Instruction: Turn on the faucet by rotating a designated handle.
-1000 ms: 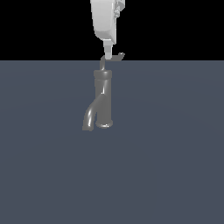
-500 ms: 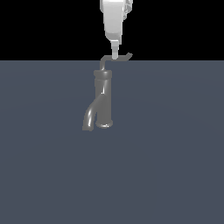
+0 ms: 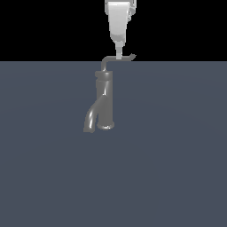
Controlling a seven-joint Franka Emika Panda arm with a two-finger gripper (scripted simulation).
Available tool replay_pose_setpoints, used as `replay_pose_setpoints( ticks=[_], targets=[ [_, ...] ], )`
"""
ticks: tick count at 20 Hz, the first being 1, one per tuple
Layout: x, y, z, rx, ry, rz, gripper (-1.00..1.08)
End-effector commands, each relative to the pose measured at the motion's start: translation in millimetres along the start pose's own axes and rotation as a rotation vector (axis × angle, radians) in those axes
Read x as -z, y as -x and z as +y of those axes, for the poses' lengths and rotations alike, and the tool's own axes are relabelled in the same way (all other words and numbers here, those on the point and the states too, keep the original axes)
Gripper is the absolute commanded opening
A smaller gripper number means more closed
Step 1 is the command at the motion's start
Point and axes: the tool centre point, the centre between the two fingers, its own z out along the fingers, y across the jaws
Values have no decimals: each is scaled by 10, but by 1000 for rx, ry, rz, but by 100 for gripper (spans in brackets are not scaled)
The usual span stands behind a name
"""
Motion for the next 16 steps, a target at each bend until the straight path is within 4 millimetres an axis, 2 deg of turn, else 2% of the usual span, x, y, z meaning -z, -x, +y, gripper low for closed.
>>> replay_pose_setpoints(
  ticks=[1,16],
  targets=[
    [-1,-79,-110,-12,-9,2,-100],
    [4,-284,-491,-39,-10,6,-100]
  ],
)
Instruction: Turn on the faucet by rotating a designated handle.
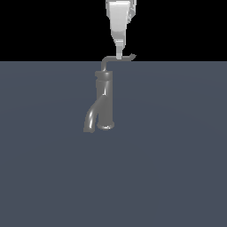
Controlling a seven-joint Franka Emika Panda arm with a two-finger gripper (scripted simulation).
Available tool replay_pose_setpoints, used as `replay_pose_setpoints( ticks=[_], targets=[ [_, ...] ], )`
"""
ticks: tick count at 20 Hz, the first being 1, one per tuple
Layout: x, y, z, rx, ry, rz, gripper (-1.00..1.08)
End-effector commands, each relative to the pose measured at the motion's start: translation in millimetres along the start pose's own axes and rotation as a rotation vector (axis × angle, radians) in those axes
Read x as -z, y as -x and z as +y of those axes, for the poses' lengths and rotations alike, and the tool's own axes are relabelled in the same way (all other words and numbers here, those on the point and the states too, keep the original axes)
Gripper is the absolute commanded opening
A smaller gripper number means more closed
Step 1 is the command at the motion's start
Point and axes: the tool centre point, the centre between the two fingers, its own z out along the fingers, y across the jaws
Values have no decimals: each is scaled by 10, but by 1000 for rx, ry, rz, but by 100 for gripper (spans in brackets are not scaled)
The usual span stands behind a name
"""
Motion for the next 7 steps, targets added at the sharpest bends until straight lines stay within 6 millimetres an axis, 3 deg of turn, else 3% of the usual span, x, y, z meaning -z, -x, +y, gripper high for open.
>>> replay_pose_setpoints(
  ticks=[1,7],
  targets=[
    [33,-293,-431,-41,-86,4,-100],
    [44,-361,-549,-50,-86,5,-100]
  ],
)
